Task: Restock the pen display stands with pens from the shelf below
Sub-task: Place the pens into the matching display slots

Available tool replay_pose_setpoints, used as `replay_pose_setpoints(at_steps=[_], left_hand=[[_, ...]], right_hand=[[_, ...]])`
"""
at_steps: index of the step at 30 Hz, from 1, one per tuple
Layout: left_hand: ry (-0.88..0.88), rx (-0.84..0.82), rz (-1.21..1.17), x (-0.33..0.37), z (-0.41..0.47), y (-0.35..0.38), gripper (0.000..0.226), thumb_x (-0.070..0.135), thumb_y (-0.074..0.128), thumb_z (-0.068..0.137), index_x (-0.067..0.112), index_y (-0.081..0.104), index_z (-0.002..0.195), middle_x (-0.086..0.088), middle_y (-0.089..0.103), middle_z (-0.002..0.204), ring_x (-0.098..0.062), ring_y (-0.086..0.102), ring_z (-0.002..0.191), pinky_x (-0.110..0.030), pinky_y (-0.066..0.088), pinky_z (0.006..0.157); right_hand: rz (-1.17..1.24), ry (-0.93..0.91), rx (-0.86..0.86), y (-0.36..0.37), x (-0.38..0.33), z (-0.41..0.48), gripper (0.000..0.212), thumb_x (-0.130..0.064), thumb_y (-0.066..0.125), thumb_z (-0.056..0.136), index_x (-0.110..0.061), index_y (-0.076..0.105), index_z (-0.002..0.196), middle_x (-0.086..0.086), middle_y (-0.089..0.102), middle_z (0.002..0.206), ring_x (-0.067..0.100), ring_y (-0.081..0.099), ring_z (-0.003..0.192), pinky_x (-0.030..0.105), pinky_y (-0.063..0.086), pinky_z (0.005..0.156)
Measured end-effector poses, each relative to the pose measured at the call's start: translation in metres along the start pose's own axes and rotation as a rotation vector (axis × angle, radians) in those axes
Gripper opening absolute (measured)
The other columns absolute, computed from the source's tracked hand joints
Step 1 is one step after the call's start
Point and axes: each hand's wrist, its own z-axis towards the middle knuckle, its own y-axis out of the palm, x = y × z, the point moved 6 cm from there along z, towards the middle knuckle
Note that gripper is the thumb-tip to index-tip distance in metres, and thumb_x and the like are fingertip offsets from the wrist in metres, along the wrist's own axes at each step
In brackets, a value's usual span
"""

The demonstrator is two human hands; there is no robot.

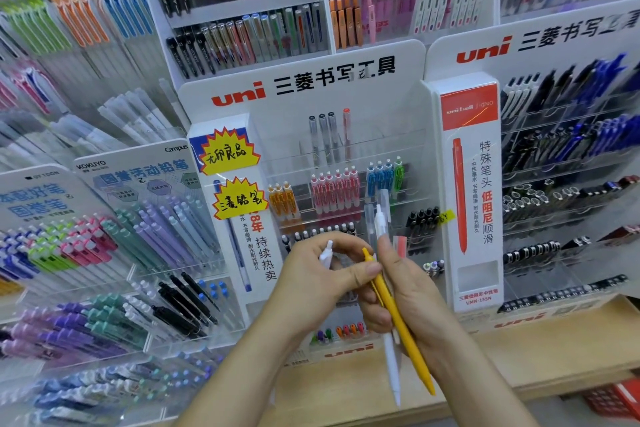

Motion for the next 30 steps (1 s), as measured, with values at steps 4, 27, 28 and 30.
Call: replay_pose_setpoints(at_steps=[4, 27, 28, 30], left_hand=[[0.042, 0.055, -0.104, 0.012, 0.001, -0.008, 0.007, 0.016, 0.058, 0.091, 0.01, 0.056, 0.095, -0.014, 0.072, 0.088, -0.009, 0.041, 0.044, -0.016, 0.034, 0.042], [-0.031, 0.006, -0.044, -0.001, -0.033, -0.021, 0.006, 0.006, 0.066, 0.087, 0.008, 0.064, 0.092, -0.011, 0.068, 0.064, -0.024, 0.068, 0.059, -0.02, 0.043, 0.052], [-0.028, 0.03, -0.046, -0.002, -0.037, -0.029, 0.005, 0.005, 0.067, 0.087, 0.006, 0.063, 0.091, -0.012, 0.068, 0.063, -0.024, 0.068, 0.056, -0.02, 0.043, 0.052], [-0.014, 0.066, -0.06, -0.004, -0.049, -0.048, 0.005, 0.004, 0.066, 0.087, 0.002, 0.061, 0.088, -0.012, 0.066, 0.058, -0.023, 0.065, 0.052, -0.019, 0.041, 0.051]], right_hand=[[0.01, -0.034, 0.006, -0.004, -0.008, -0.001, 0.03, -0.039, 0.058, 0.088, -0.011, 0.07, 0.084, 0.004, 0.045, 0.06, 0.012, 0.042, 0.047, 0.019, 0.033, 0.039], [-0.006, -0.156, 0.049, 0.034, -0.01, 0.004, 0.032, -0.039, 0.061, 0.079, -0.008, 0.06, 0.072, 0.013, 0.046, 0.046, 0.017, 0.041, 0.031, 0.02, 0.037, 0.032], [-0.034, -0.149, 0.014, 0.045, -0.007, 0.005, 0.03, -0.043, 0.06, 0.079, -0.016, 0.064, 0.066, 0.013, 0.046, 0.045, 0.017, 0.041, 0.03, 0.02, 0.037, 0.033], [-0.077, -0.134, -0.075, 0.071, 0.0, 0.007, 0.032, -0.048, 0.058, 0.079, -0.023, 0.064, 0.059, 0.011, 0.047, 0.042, 0.017, 0.041, 0.03, 0.021, 0.037, 0.034]])
